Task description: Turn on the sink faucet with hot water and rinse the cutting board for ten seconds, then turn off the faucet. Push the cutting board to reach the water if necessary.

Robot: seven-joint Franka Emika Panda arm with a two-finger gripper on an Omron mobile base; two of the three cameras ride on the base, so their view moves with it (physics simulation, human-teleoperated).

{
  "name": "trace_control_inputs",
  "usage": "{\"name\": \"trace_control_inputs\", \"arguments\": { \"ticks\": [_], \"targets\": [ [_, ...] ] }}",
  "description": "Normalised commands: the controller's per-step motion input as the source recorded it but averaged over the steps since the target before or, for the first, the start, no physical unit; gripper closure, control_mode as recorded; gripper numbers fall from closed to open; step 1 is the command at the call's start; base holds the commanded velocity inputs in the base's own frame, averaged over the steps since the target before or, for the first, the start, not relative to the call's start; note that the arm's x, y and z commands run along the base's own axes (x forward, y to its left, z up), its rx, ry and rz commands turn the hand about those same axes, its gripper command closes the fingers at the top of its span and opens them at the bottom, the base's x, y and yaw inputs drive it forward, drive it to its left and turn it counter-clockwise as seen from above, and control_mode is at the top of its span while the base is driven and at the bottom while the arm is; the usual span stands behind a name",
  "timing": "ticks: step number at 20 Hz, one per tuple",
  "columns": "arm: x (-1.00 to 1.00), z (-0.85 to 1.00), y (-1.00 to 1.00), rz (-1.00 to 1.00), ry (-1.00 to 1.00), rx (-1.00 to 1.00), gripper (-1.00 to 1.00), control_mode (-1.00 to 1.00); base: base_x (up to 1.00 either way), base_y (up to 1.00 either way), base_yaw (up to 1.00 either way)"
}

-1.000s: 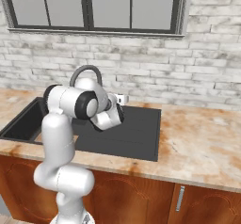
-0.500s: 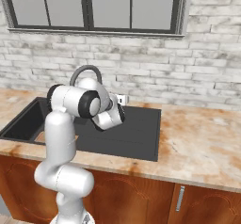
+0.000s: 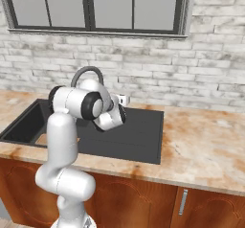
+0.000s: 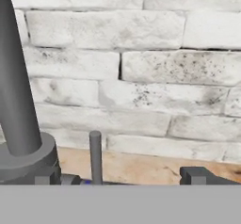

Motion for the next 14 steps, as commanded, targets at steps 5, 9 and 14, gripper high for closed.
{"name": "trace_control_inputs", "arguments": {
  "ticks": [5, 9, 14],
  "targets": [
    [0.29, 0.00, 0.00, 0.00, -0.01, 0.00, -1.00, -1.00, 0.00, 0.00, 0.00],
    [0.30, -0.02, 0.00, 0.00, -0.01, 0.00, -1.00, -1.00, 0.00, 0.00, 0.00],
    [0.16, -0.06, 0.00, 0.00, 0.00, 0.00, -1.00, -1.00, 0.00, 0.00, 0.00]
  ]
}}
